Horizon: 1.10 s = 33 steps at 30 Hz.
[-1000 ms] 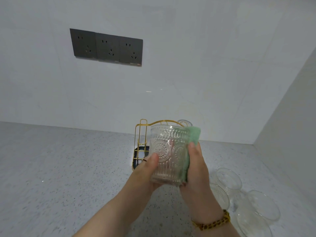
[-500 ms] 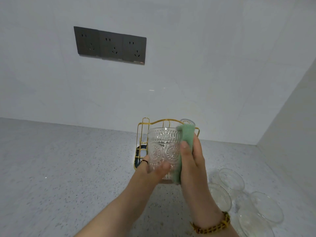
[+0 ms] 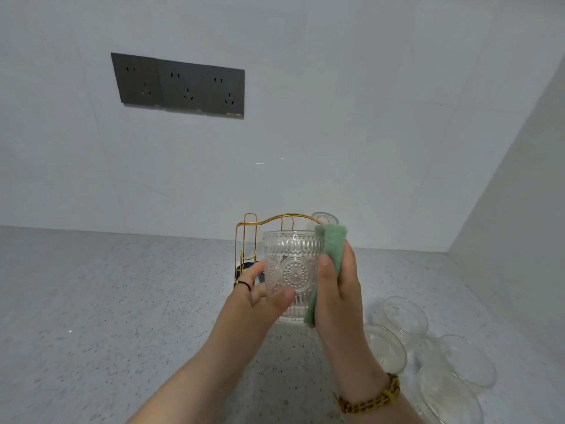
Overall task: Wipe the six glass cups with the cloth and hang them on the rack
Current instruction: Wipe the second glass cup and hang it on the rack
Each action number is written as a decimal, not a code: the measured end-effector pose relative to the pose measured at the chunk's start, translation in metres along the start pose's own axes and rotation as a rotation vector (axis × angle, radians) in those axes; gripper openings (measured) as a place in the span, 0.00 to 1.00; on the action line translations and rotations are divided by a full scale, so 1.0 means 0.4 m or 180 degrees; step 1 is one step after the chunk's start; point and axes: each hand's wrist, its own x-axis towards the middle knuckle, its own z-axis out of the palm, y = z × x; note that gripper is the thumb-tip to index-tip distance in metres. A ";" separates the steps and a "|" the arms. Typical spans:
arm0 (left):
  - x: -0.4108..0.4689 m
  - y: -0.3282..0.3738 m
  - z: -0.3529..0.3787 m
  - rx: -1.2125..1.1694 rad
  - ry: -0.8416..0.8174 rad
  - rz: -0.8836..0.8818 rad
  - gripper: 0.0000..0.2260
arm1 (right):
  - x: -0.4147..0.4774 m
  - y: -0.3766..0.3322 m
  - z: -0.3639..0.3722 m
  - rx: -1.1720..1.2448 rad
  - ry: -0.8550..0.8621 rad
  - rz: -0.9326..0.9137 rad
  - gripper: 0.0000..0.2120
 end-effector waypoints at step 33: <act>0.007 -0.003 -0.023 -0.0973 -0.0579 -0.0101 0.22 | -0.012 0.004 0.010 0.1327 -0.0592 0.0487 0.22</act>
